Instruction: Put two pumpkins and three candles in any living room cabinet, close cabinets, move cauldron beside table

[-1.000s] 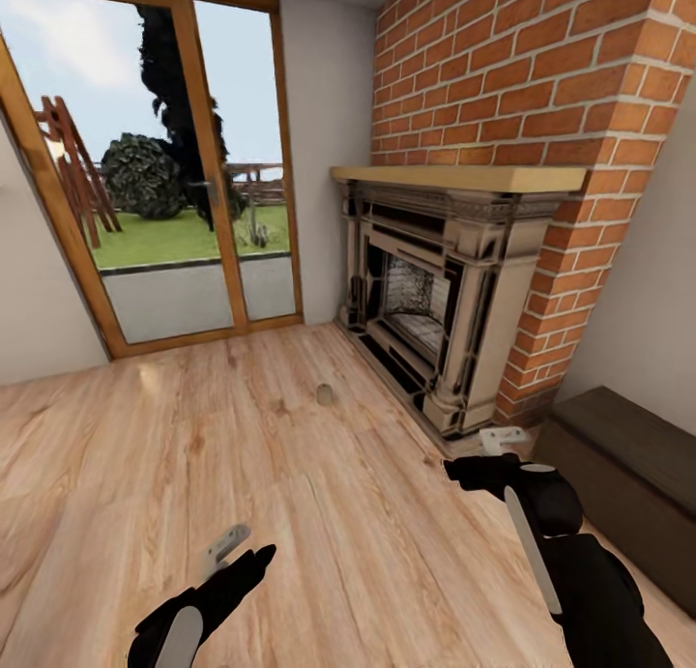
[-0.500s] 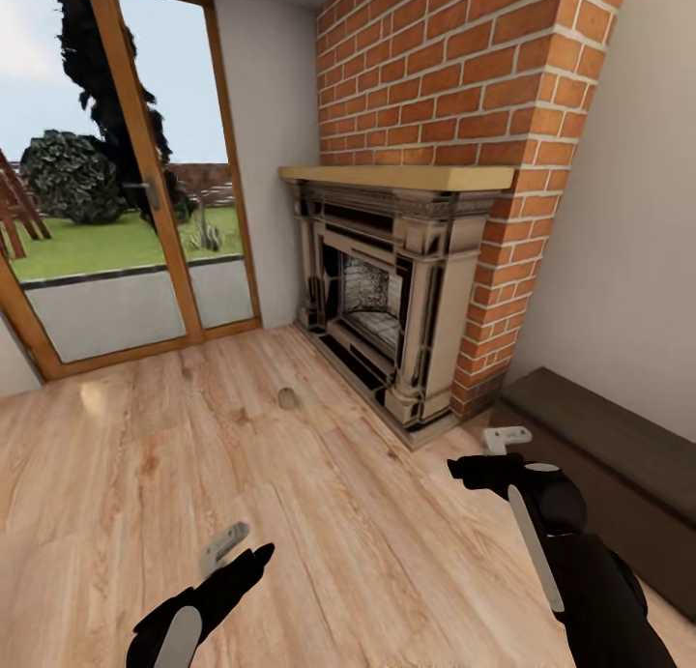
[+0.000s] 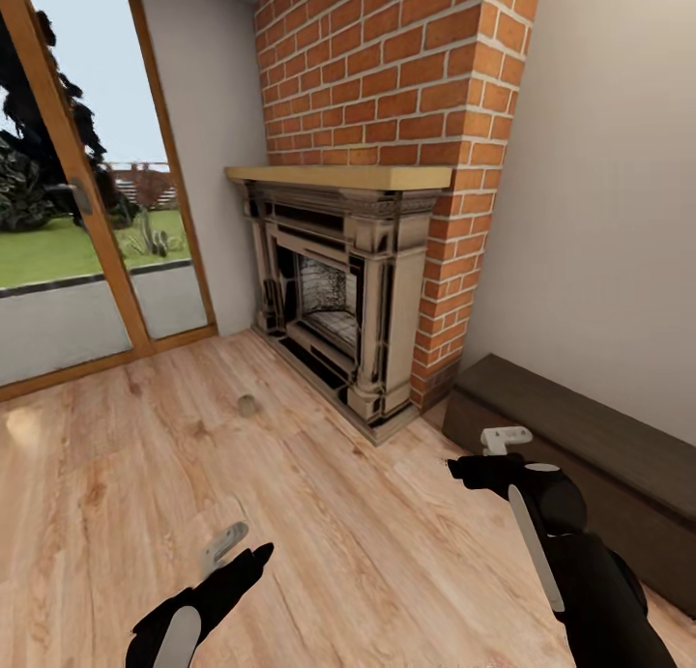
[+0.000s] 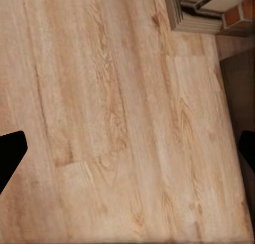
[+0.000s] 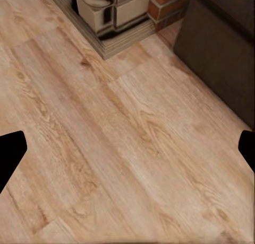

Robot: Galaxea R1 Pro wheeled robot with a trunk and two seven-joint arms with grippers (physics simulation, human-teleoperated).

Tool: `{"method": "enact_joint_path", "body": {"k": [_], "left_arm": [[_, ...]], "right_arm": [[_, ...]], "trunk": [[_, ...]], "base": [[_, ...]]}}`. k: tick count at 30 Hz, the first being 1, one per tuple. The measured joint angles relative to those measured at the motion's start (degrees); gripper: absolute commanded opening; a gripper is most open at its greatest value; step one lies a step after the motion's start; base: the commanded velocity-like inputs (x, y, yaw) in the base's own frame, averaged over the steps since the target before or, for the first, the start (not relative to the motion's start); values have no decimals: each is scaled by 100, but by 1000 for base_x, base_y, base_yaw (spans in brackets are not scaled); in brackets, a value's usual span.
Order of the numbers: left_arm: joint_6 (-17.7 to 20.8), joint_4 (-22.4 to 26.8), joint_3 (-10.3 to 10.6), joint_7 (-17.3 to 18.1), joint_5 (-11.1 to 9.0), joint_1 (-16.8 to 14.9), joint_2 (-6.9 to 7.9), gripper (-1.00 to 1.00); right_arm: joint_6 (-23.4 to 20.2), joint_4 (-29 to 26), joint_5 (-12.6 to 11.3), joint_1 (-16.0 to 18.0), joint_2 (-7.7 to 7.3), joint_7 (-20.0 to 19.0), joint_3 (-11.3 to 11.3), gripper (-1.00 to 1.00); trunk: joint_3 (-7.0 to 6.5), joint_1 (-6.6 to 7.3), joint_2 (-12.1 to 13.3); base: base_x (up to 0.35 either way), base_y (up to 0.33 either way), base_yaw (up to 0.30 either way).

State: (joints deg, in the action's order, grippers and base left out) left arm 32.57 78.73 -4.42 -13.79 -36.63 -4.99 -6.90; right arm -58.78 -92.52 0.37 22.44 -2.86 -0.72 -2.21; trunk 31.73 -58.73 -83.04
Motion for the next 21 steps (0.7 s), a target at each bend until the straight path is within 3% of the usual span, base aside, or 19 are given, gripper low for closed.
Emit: {"method": "enact_joint_path", "body": {"k": [7,21], "left_arm": [[-4,0,8,-5,10,0,0,100],[-5,0,30,-8,15,0,0,100]], "right_arm": [[0,0,2,0,0,-3,-1,100],[6,0,1,0,0,1,0,100]], "trunk": [[0,2,0],[0,3,-1]], "base": [[144,0,-300],[323,-52,-300]]}}
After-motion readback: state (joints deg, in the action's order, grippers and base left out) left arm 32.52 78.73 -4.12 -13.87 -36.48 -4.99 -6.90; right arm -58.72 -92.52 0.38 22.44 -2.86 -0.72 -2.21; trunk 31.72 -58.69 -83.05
